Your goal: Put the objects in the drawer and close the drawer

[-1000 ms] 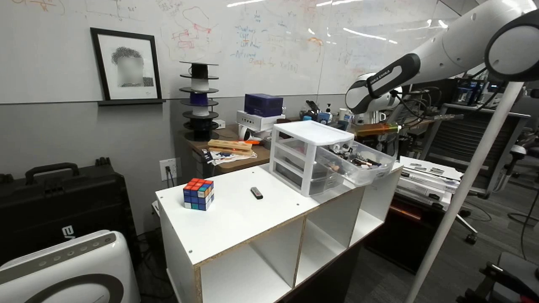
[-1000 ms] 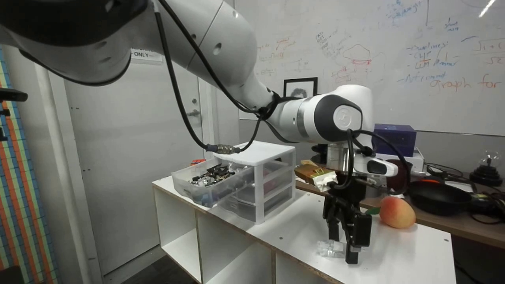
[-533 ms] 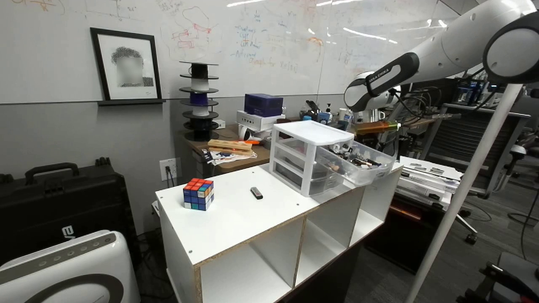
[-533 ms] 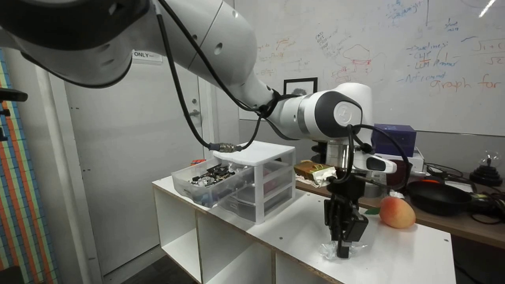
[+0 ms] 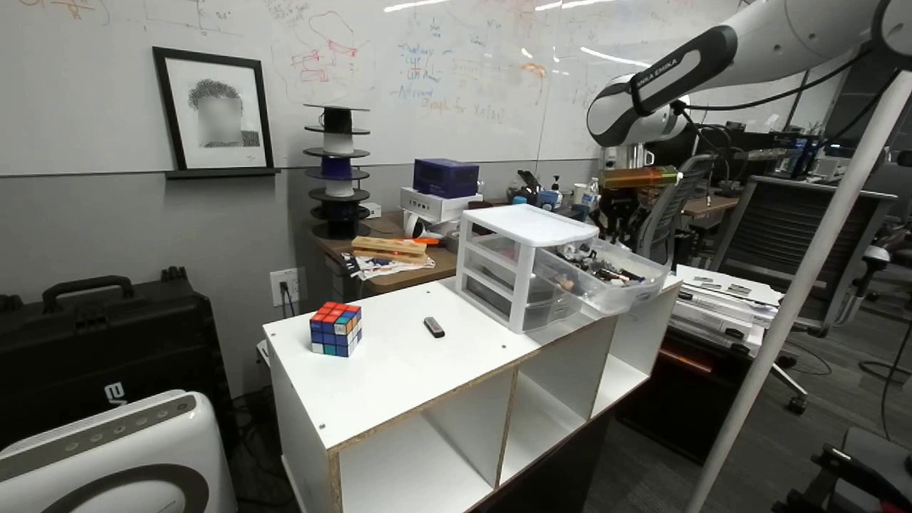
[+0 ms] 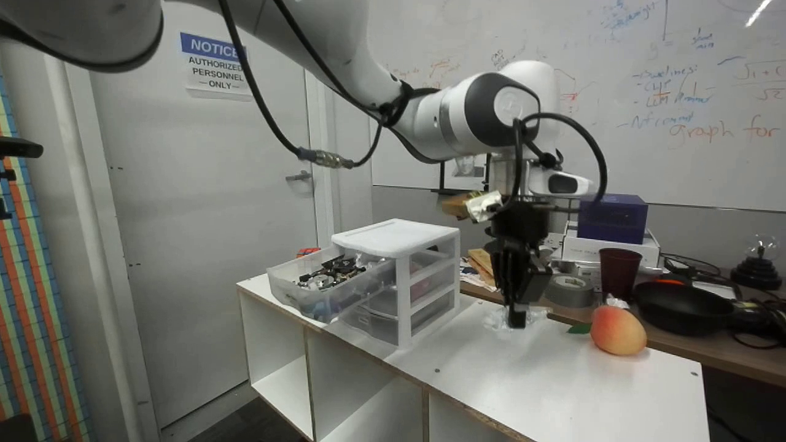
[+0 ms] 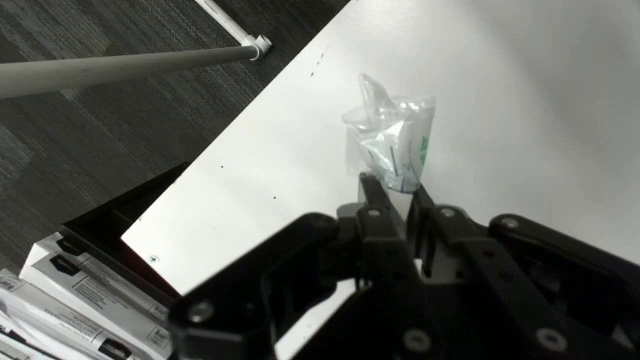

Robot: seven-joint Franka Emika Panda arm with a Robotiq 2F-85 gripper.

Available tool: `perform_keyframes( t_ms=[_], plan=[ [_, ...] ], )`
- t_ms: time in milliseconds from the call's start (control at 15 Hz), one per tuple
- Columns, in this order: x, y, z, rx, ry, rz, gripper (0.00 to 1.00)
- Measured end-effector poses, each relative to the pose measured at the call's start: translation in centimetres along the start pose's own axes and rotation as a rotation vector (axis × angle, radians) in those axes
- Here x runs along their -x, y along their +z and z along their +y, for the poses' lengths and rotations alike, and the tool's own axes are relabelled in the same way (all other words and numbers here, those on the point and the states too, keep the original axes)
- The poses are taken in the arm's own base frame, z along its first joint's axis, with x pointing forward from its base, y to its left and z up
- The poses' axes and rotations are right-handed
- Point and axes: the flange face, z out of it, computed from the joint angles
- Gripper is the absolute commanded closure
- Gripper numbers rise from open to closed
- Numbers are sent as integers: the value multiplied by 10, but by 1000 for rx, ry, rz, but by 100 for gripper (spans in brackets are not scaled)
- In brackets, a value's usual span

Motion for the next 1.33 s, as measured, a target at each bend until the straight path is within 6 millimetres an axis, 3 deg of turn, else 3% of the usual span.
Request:
perform_keyframes(
  t_ms=[333, 667, 867, 1067, 1200, 1333],
  plan=[
    [49, -89, -1, 17, -92, 155, 97],
    [133, -144, -18, 85, -321, 232, 97],
    [202, -156, -51, 109, -483, 237, 97],
    [274, -150, -95, 129, -650, 204, 97],
    [308, -136, -118, 156, -759, 162, 97],
    [327, -119, -126, 191, -842, 110, 97]
  ],
)
